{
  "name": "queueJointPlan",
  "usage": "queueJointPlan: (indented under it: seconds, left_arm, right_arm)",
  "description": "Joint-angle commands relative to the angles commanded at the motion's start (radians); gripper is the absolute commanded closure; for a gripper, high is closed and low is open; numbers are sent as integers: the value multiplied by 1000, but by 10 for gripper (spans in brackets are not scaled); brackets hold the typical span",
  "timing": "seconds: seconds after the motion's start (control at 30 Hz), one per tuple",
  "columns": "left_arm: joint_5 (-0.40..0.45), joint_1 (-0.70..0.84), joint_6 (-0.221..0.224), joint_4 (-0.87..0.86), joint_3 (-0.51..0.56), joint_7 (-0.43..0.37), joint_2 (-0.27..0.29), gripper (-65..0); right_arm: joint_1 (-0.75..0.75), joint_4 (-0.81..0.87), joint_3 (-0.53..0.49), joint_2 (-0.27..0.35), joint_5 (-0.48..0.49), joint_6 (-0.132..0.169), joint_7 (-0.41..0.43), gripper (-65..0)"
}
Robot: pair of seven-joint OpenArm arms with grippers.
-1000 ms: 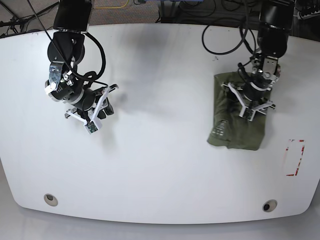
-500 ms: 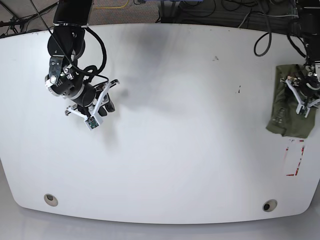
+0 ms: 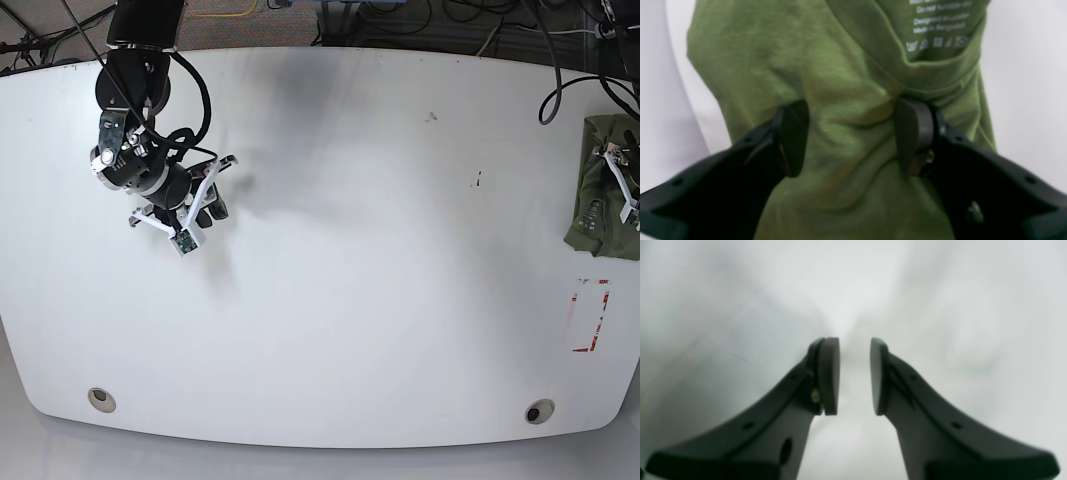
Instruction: Fold the T-shirt properly
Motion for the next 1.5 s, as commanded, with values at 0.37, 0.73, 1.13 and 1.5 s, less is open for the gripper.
queueJointPlan:
  seconds: [0.37, 0.73, 1.13, 1.5]
  left_arm:
    - [0, -14, 0, 308, 5, 141, 37, -379]
    - [11, 41, 145, 551, 68, 20, 247, -379]
    - [9, 201, 433, 600, 255, -247, 377, -379]
    - [11, 554, 476, 807, 301, -325, 488, -379]
  right_arm:
    - [2, -5, 35, 0, -6, 0, 68, -146]
    - [-80, -84, 38, 25, -147, -8, 479, -146]
    - [-216, -206, 210, -8, -273, -2, 870, -146]
    - [-477, -169, 290, -6, -109, -2, 918, -146]
